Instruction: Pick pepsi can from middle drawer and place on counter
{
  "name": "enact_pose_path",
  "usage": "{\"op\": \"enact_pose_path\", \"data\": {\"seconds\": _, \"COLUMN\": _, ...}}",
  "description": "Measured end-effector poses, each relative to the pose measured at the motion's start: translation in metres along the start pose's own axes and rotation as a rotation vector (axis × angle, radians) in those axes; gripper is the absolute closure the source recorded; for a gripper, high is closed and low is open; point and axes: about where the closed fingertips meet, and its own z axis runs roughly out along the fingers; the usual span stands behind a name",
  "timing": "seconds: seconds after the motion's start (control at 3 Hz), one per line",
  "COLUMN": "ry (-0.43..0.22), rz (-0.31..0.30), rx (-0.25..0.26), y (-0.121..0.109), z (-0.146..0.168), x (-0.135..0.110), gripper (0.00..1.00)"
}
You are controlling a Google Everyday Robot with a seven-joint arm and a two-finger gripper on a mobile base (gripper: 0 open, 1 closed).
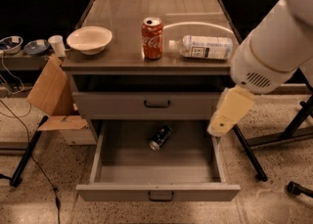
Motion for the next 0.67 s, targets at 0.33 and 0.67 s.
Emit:
{"op": "enact_pose_path", "data": {"seconds": 0.33, "ry": -0.019, "rz": 0.084, "rx": -0.028, "y": 0.018, "z": 0.050, "x": -0.024, "gripper": 0.00}}
{"op": "enact_pose_path", "data": {"seconds": 0.67, "ry": -0.017, "rz": 0.145, "rx": -0.073, "y": 0.033, "z": 0.104, "x": -0.050, "gripper": 0.00}}
